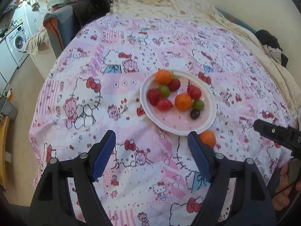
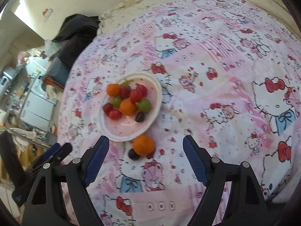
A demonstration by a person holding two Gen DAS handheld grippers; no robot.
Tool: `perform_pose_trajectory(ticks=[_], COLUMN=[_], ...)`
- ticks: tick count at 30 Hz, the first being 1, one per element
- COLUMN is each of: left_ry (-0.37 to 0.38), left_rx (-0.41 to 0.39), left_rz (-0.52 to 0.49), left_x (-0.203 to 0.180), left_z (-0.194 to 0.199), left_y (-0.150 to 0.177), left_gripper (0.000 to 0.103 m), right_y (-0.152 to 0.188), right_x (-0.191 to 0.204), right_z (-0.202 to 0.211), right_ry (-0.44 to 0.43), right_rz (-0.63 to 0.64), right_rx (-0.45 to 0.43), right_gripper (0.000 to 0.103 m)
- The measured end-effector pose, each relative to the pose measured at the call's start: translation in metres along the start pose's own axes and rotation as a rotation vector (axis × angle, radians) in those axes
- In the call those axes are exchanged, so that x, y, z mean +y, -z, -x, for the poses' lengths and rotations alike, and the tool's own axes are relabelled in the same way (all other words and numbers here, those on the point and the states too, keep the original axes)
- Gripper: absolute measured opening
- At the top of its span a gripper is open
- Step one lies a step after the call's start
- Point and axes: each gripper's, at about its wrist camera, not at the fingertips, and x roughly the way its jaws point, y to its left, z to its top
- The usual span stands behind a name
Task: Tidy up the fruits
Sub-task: 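Grasp a dark grape with the left gripper while the right gripper grasps the last mandarin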
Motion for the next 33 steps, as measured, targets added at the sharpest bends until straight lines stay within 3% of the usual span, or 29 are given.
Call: perform_pose_trajectory(ticks=[6,11,13,15,17,24,25,26,30,33], left_ry=[0.019,0.101,0.116,0.099,0.119,0.194,0.214,0.240,0.275,0.262], left_rx=[0.083,0.146,0.166,0.205,0.237,0.274,0.277,0.273,0.272,0.258], left_rz=[-0.057,-0.147,-0.204,-0.283,-0.309,-0.338,-0.337,-0.342,-0.330,-0.329], left_x=[-0.016,-0.049,-0.065,-0.081,-0.086,-0.088,-0.087,-0.087,-0.084,-0.082], left_z=[-0.021,-0.045,-0.057,-0.074,-0.086,-0.107,-0.110,-0.111,-0.114,-0.109], left_y=[0.013,0.024,0.026,0.029,0.029,0.026,0.026,0.025,0.022,0.022], left_gripper=[0.076,0.075,0.068,0.043,0.035,0.034,0.031,0.017,0.016,0.016], right_y=[0.001,0.000,0.000,0.000,0.000,-0.003,-0.004,-0.004,-0.005,-0.004], right_x=[-0.018,-0.022,-0.025,-0.029,-0.032,-0.032,-0.031,-0.030,-0.027,-0.026], right_z=[-0.015,-0.019,-0.018,-0.018,-0.018,-0.020,-0.022,-0.023,-0.027,-0.027], right_ry=[0.028,0.053,0.050,0.046,0.045,0.025,0.024,0.023,0.023,0.026], right_rz=[-0.086,-0.075,-0.084,-0.099,-0.108,-0.120,-0.117,-0.113,-0.100,-0.091], right_rx=[0.062,0.079,0.080,0.082,0.085,0.091,0.092,0.095,0.105,0.108], right_gripper=[0.083,0.083,0.083,0.083,0.083,0.083,0.083,0.083,0.083,0.083])
